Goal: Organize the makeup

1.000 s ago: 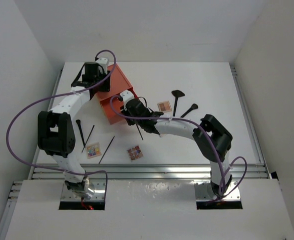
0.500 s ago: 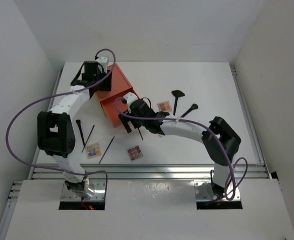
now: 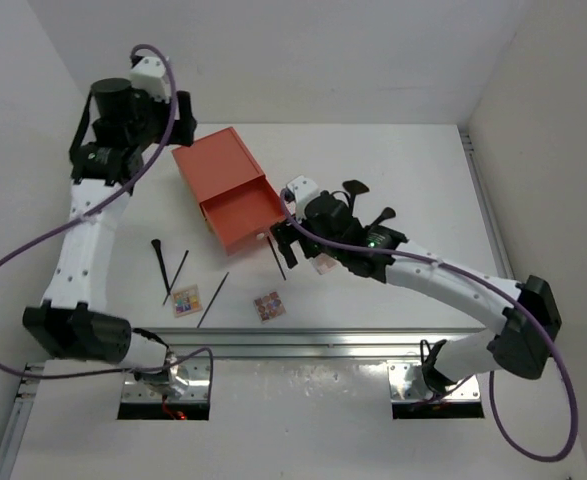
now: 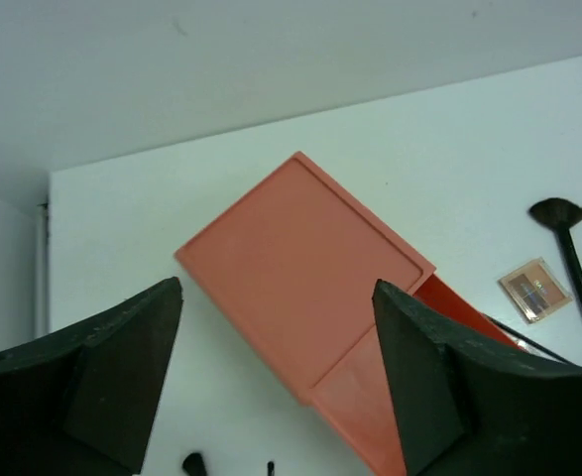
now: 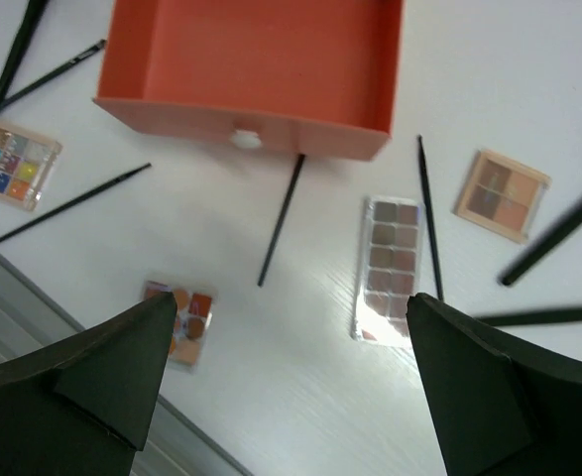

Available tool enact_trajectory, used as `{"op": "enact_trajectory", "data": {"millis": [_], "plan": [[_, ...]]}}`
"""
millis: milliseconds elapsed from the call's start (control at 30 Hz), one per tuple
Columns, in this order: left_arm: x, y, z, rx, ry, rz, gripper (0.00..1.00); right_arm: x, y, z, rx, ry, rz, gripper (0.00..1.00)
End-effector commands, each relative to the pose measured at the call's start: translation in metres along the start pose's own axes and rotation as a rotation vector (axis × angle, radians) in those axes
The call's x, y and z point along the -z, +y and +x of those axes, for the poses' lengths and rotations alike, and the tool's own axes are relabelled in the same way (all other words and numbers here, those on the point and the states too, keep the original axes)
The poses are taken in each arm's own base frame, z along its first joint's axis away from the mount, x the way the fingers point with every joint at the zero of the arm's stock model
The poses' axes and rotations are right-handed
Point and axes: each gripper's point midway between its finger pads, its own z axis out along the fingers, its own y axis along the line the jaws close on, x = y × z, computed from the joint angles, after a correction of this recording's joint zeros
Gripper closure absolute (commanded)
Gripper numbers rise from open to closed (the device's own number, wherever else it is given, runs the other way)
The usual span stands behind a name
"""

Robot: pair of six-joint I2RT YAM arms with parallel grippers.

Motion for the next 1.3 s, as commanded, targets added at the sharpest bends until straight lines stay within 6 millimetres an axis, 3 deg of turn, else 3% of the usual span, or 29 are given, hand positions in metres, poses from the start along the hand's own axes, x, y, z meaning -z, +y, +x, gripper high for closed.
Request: {"op": "enact_trajectory", "data": {"millis": [0,100,133,200,233,333,433,500,567,733,767,900,1033,1100,1267], "plan": [[0.054,0.012,0.037,-0.009,0.145,0.000,0.20,0.023,-0.024,0.014,-0.002,0.039,0.067,0.00],[0.079,0.022,0.085,0.004,0.266,-0.015,0.35,0.028,-0.033,0.023,-0.032,0.057,0.050,0.00],[0.081,0.021,0.123,0.017,0.359,0.003,0.36,0.028,-0.042,0.023,-0.054,0.061,0.060,0.00],[0.086,0.019,0.174,0.013,0.480,0.036,0.36,0.026,-0.052,0.026,-0.087,0.072,0.038,0.00],[0.087,0.022,0.189,0.010,0.516,0.035,0.36,0.024,-0.046,0.027,-0.089,0.081,0.004,0.00],[0.089,0.018,0.231,0.002,0.595,0.075,0.36,0.019,-0.061,0.027,-0.142,0.096,-0.012,0.00],[0.086,0.016,0.245,-0.016,0.611,0.077,0.39,0.013,-0.067,0.033,-0.161,0.107,-0.017,0.00],[0.084,0.040,0.257,0.010,0.632,-0.048,0.45,0.010,-0.080,0.038,-0.190,0.113,0.013,0.00],[0.088,0.062,0.276,0.069,0.687,-0.147,0.48,0.009,-0.078,0.042,-0.206,0.123,-0.010,0.00],[0.079,0.088,0.313,0.198,0.761,-0.235,0.51,0.001,-0.085,0.053,-0.232,0.160,-0.006,0.00],[0.076,0.090,0.331,0.229,0.806,-0.239,0.51,-0.001,-0.085,0.055,-0.234,0.166,-0.007,0.00],[0.062,0.092,0.356,0.297,0.856,-0.232,0.51,-0.002,-0.088,0.056,-0.252,0.173,0.003,0.00],[0.050,0.091,0.355,0.317,0.808,-0.218,0.50,0.000,-0.092,0.059,-0.255,0.187,0.022,0.00],[0.053,0.088,0.358,0.327,0.810,-0.221,0.50,0.002,-0.093,0.063,-0.257,0.196,0.035,0.00],[0.066,0.102,0.397,0.323,0.906,-0.364,0.50,0.008,-0.098,0.072,-0.288,0.207,0.079,0.00]]}}
